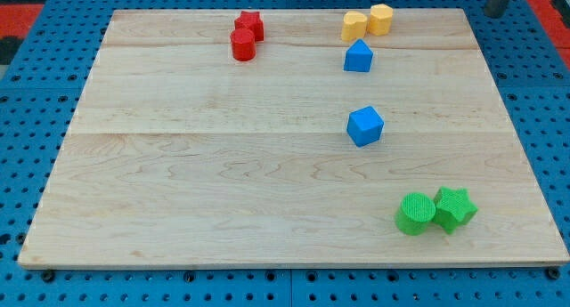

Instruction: Push the yellow hexagon closer to the red star

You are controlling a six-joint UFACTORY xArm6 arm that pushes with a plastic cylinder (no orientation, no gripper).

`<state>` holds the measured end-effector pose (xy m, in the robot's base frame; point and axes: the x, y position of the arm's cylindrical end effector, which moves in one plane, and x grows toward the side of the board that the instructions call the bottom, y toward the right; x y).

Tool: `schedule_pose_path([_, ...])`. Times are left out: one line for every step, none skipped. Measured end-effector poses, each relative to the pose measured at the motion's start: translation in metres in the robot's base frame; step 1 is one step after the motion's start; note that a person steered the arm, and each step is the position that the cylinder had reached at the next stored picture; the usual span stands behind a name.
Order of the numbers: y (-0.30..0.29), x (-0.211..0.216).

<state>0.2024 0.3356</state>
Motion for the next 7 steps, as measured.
schedule_pose_path([0.000,0.004])
schedule_pose_path([-0.001,0.005])
schedule_pose_path([-0.002,0.010])
schedule_pose_path([-0.003,0.011])
schedule_pose_path([0.001,0.011])
schedule_pose_path([0.010,0.013])
schedule_pose_path([-0.003,0.032])
